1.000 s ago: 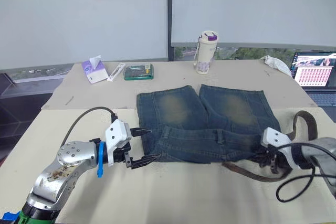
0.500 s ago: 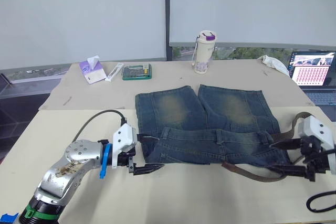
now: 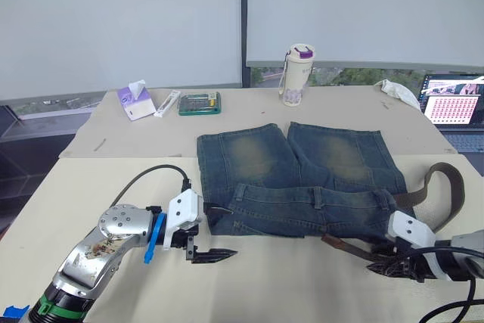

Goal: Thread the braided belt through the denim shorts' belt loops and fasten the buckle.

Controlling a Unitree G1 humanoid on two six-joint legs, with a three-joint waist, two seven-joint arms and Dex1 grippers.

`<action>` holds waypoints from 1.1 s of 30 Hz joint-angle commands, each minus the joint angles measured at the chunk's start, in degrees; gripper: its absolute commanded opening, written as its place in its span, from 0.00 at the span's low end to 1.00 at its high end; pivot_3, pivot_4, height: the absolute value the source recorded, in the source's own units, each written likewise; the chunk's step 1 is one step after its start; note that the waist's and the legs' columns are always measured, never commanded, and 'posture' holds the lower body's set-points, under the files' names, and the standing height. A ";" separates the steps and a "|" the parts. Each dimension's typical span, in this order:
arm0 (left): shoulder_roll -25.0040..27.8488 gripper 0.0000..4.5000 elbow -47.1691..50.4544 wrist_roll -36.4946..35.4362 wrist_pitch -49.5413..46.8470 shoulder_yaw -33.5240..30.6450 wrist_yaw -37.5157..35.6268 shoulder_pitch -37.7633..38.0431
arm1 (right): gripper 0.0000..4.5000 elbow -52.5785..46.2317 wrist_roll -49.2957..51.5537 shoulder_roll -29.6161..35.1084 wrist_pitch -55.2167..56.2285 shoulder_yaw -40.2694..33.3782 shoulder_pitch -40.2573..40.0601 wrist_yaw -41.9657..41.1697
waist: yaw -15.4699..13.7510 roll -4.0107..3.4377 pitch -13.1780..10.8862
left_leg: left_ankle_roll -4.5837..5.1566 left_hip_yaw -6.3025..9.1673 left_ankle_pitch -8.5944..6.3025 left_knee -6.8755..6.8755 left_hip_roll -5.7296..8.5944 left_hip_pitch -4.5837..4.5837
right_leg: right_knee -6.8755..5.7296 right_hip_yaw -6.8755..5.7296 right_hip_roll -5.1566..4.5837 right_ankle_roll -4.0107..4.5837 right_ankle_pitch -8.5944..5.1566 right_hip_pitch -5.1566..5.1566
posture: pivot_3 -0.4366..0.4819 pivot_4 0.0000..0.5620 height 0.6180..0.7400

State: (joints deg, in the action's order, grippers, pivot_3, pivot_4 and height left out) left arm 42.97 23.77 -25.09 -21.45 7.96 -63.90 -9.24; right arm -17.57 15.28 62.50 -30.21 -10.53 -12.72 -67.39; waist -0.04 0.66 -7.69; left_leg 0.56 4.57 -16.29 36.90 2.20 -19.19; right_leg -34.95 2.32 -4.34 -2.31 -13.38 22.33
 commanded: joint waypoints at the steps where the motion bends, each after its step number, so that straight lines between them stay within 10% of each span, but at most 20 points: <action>1: -1.32 1.00 -0.77 -1.55 0.97 0.07 -1.28 -0.89 | 0.17 -3.94 3.88 1.47 -0.82 -4.84 -1.55 -2.93 | -0.06 0.00 -0.01 | 0.00 0.01 0.00 0.00 0.01 -0.01 | 0.00 0.01 -0.01 0.00 0.00 0.00 | 0.48 0.27 1.00; 4: -4.46 1.00 -0.74 -8.27 -8.35 1.43 -0.77 -3.08 | 0.01 -6.00 8.84 1.67 -2.49 -10.88 -3.10 -6.62 | -0.36 0.02 -0.04 | 0.00 0.02 0.00 0.02 0.03 -0.01 | 0.00 0.01 -0.03 -0.04 -0.02 -0.01 | 0.48 0.27 1.00; 14: -26.62 1.00 -8.57 -20.65 -20.28 3.73 6.82 -13.54 | 0.01 -14.26 24.63 -0.56 -9.15 -10.93 8.34 -5.07 | -0.45 0.09 -0.08 | 0.01 0.01 0.00 0.10 0.03 -0.02 | -0.04 -0.03 0.03 0.12 0.09 -0.05 | 0.48 0.27 1.00; 21: -29.60 1.00 -10.76 -19.62 -21.46 5.36 6.45 -17.75 | 0.01 -17.66 29.45 -0.28 -12.10 -8.01 13.51 -2.53 | -0.46 0.10 -0.07 | 0.01 0.00 0.00 0.13 0.08 -0.06 | -0.02 -0.02 0.01 0.12 0.09 -0.04 | 0.48 0.27 1.00; 33: -29.38 0.16 -11.09 -19.54 -22.34 6.65 6.23 -17.61 | 0.00 -16.48 29.05 -0.44 -11.11 -8.49 13.58 -1.01 | -0.59 0.10 -0.07 | 0.01 0.01 0.00 0.16 0.09 -0.06 | -0.02 -0.03 -0.01 0.11 0.09 -0.04 | 0.48 0.27 1.00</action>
State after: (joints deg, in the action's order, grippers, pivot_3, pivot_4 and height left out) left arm 13.96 11.77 -44.08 -42.99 14.58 -58.01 -26.41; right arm -34.06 44.24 62.06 -42.29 -17.56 0.57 -69.07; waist -0.63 0.76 -7.76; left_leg 0.56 4.58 -16.29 37.05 2.29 -19.25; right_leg -34.97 2.29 -4.35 -2.20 -13.29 22.29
